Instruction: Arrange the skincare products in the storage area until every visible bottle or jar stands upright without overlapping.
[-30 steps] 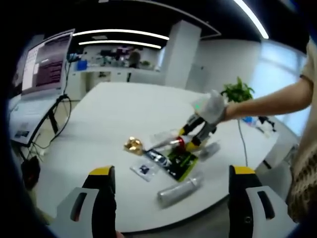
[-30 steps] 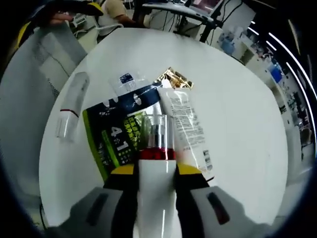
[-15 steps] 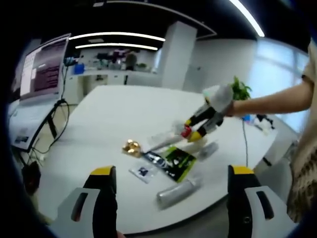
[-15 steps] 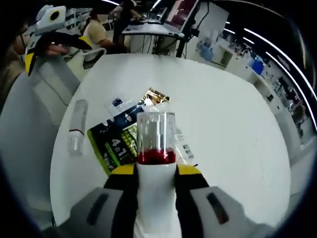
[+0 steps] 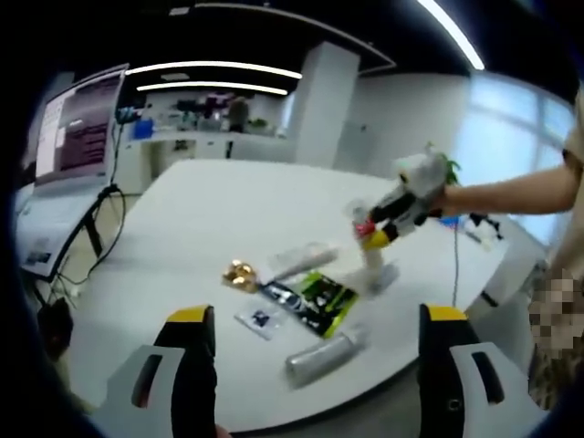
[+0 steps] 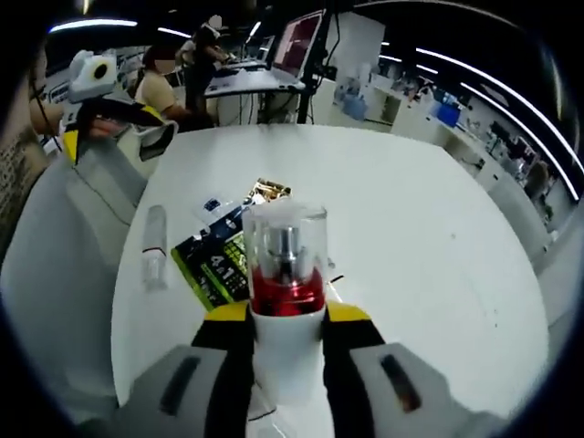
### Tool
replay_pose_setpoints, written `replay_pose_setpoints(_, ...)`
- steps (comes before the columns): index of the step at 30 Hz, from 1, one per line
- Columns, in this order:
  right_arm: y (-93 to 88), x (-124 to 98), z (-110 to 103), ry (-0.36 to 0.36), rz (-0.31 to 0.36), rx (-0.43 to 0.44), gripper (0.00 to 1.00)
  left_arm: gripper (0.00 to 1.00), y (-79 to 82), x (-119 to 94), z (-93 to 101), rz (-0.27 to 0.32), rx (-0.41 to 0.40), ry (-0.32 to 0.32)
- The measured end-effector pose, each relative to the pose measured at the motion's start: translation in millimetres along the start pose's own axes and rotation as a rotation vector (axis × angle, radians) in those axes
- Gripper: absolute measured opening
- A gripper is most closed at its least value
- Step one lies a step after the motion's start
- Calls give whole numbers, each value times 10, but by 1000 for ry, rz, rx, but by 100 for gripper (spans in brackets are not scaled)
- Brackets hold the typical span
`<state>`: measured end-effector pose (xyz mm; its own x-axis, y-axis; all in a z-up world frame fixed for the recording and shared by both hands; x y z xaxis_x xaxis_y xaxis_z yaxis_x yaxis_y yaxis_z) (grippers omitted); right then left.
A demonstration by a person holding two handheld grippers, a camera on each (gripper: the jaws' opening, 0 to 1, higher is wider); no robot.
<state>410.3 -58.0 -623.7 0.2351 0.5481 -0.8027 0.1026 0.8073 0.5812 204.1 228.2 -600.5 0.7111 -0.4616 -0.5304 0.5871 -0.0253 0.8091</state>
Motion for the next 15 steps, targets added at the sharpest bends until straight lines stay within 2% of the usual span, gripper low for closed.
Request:
replay_pose_setpoints(4, -11, -134, -9, -16, 25, 21, 27, 90, 17, 17, 15, -8, 7, -16)
replay_pose_setpoints(8, 1, -246, -26, -24, 77, 54, 27, 89, 75, 83, 85, -29, 29, -50)
replay_pose_setpoints(15, 17, -426, -131, -31, 133, 73, 27, 87, 315, 312, 271, -30, 128, -138)
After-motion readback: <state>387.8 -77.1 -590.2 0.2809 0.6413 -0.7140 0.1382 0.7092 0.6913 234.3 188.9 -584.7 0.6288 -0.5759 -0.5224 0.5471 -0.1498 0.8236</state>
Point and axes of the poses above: the point that each gripper's makers call its tool centre point, and the gripper's own axes: x roughly forward along the fingers, z roughly to its right, y roughly out of its top, the point moved 10 cm from there along -x, roughly backward along the fingers, and after that the axes turned 8 degrees about -z, right-handed, at the moved point
